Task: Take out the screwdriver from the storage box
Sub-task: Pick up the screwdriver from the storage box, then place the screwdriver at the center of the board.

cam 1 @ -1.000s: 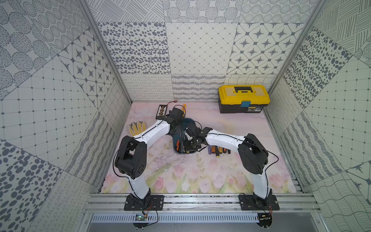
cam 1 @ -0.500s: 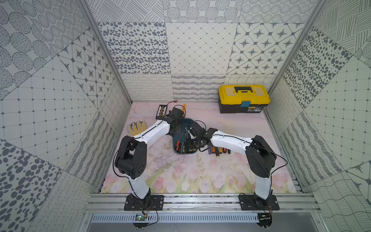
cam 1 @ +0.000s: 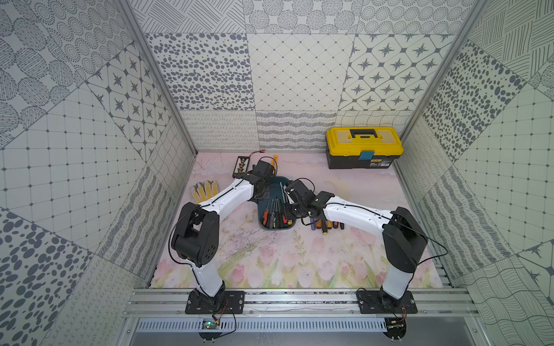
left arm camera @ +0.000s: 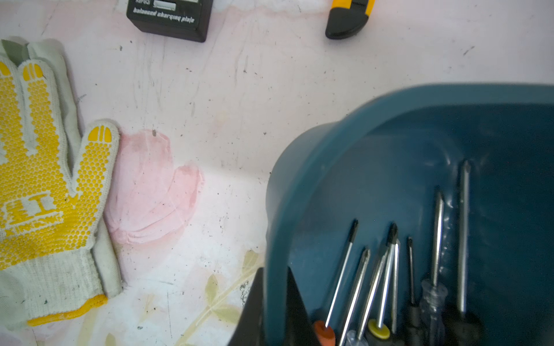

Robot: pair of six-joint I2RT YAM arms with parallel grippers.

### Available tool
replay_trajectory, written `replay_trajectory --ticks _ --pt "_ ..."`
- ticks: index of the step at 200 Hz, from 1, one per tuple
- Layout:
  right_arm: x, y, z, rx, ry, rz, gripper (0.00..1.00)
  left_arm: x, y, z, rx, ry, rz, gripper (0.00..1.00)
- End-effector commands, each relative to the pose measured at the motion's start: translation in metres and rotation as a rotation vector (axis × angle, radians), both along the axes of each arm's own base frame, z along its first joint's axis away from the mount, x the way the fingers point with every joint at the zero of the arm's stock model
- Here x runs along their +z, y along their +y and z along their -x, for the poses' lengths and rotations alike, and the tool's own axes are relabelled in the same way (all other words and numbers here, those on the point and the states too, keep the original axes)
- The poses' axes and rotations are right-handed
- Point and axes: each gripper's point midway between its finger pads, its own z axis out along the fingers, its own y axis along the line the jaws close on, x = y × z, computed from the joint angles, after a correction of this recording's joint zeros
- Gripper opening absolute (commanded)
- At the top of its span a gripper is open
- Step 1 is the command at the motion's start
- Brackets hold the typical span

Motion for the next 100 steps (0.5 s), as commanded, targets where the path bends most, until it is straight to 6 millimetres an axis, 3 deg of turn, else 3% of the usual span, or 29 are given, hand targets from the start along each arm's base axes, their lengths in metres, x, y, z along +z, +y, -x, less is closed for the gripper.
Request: replay_trajectory --ticks 1,43,100 --pt "0.046 -0.009 -0.016 -0.035 -0.151 -0.056 0.00 0.006 0.000 -0.005 0.007 -0.029 0.001 0.00" --pt "0.055 -0.037 -0.023 -0.102 -0.207 -0.024 0.00 0.010 0.007 -0.004 0.030 -0.033 -0.034 0.00" --pt "0.026 -0.062 -0.027 -0.154 -0.115 0.047 0.00 0.016 0.014 -0.004 0.054 -0.047 -0.052 0.00"
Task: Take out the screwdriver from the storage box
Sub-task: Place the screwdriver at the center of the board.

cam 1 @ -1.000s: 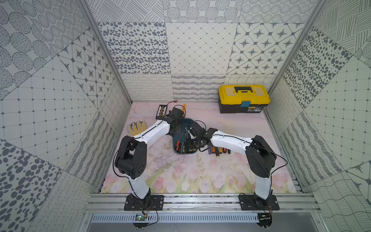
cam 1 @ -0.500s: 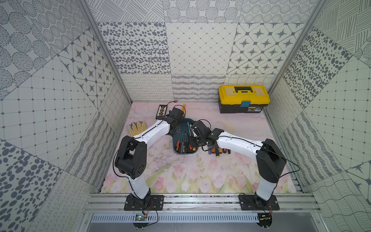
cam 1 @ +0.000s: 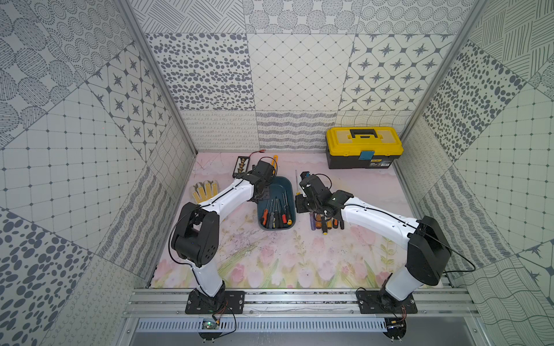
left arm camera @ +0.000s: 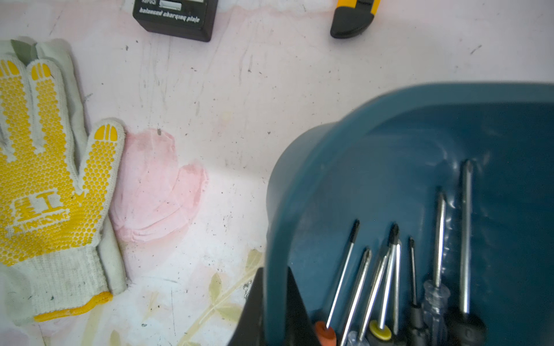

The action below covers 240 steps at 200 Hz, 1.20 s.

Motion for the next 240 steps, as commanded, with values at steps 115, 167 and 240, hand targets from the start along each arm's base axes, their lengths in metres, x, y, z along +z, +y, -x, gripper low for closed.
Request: replay_trajectory --ticks 115,167,240 --pt "-0.093 -0.012 0.007 0.014 0.288 0.153 0.00 0.013 0.011 -0.005 0.042 -0.036 -0.040 0.00" --pt "-0.113 -0.019 0.011 -0.002 0.343 0.220 0.00 0.012 0.010 -0.006 0.041 -0.035 -0.032 0.00" --pt "-0.128 -0.027 0.015 -0.019 0.382 0.274 0.00 0.010 0.008 -0.005 0.036 -0.030 -0.023 0.00"
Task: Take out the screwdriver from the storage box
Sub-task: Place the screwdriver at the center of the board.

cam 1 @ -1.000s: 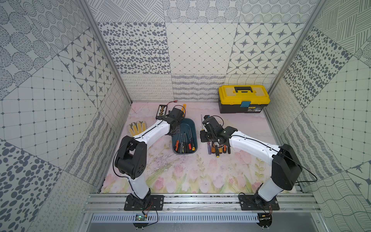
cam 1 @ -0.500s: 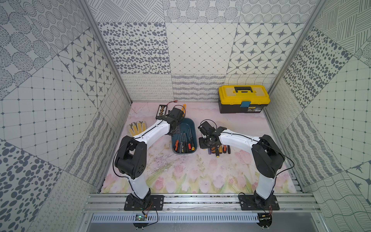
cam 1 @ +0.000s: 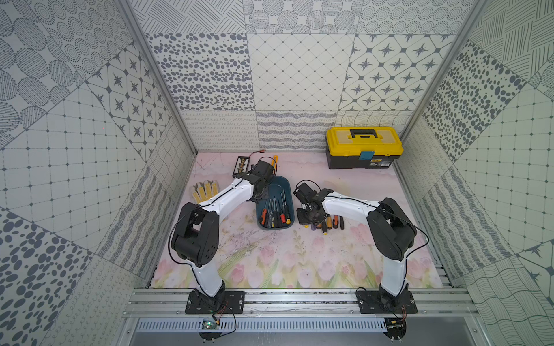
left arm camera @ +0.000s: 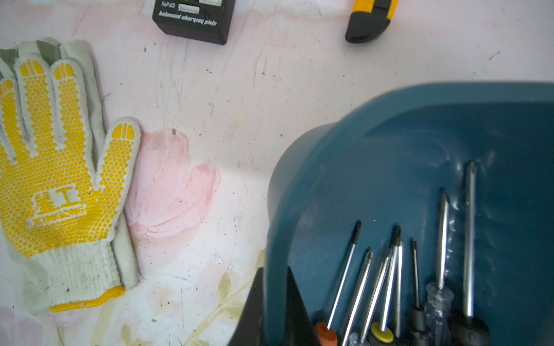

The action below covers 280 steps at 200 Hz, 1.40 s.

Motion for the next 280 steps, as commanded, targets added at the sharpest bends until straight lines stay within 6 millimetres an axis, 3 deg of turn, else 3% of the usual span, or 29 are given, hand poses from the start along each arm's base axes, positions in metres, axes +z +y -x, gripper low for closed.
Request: replay_trajectory --ticks 1,62,100,131,243,280 --pt "-0.002 0.000 -0.006 -0.010 -0.008 0.021 0.00 0.009 0.002 -0.005 0.014 -0.027 -0.002 0.00" --pt "-0.008 -0.002 -0.005 -0.020 0.012 0.035 0.09 0.008 0.002 -0.005 0.012 -0.026 0.000 0.00" --pt "-0.009 -0.001 -0.005 -0.022 0.014 0.034 0.25 0.010 0.002 -0.005 0.013 -0.030 0.000 0.00" --pt "-0.009 -0.001 -0.005 -0.024 0.013 0.039 0.31 0.010 0.001 -0.005 0.013 -0.031 0.003 0.00" --pt "0.002 -0.001 -0.010 -0.035 -0.018 0.026 0.36 0.010 0.001 -0.006 0.012 -0.034 0.006 0.00" --pt "0.015 0.001 -0.016 -0.043 -0.062 0.005 0.46 0.010 0.000 -0.006 0.010 -0.032 0.010 0.00"
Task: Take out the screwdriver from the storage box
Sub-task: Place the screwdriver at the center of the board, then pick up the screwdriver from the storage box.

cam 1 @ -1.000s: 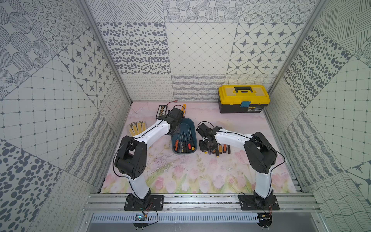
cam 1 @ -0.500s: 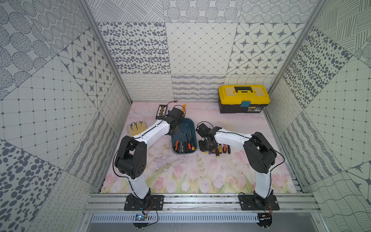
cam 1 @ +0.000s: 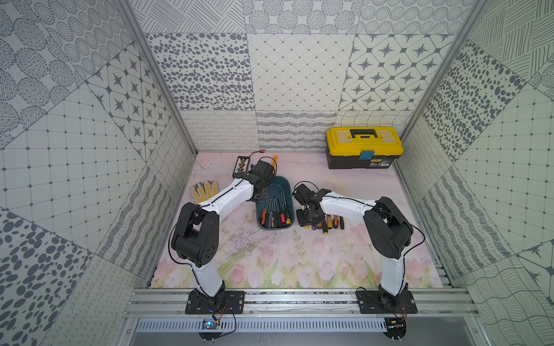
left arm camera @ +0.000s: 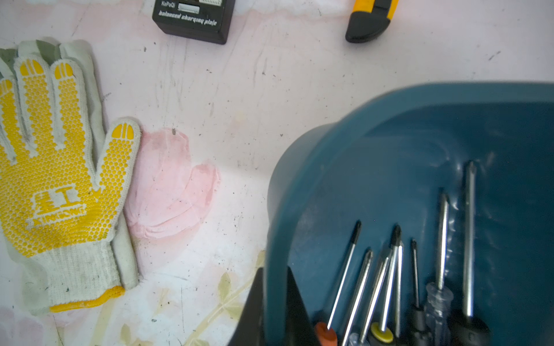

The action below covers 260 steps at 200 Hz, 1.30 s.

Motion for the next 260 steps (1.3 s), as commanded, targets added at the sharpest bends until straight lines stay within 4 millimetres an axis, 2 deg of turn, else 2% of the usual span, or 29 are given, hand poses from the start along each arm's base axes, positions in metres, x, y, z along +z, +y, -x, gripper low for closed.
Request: replay_trajectory --ticks 1,88,131,166,205,260 --pt "0.023 0.005 -0.015 -0.019 -0.079 -0.026 0.46 0.010 0.000 -0.006 0.009 -0.032 0.009 0.00" --pt "0.057 0.017 -0.025 -0.012 -0.174 -0.131 0.48 0.009 -0.001 -0.005 0.006 -0.031 0.013 0.00" --pt "0.101 0.029 -0.030 0.007 -0.253 -0.216 0.48 0.010 -0.002 -0.006 0.002 -0.033 0.019 0.00" --pt "0.132 0.058 -0.027 0.088 -0.261 -0.345 0.49 0.011 -0.004 -0.006 -0.005 -0.040 0.033 0.00" --pt "0.139 0.086 -0.016 0.167 -0.229 -0.375 0.49 0.016 -0.012 -0.006 -0.034 -0.057 0.073 0.00" --pt "0.113 0.119 -0.002 0.216 -0.158 -0.366 0.49 0.021 -0.019 -0.006 -0.052 -0.067 0.114 0.00"
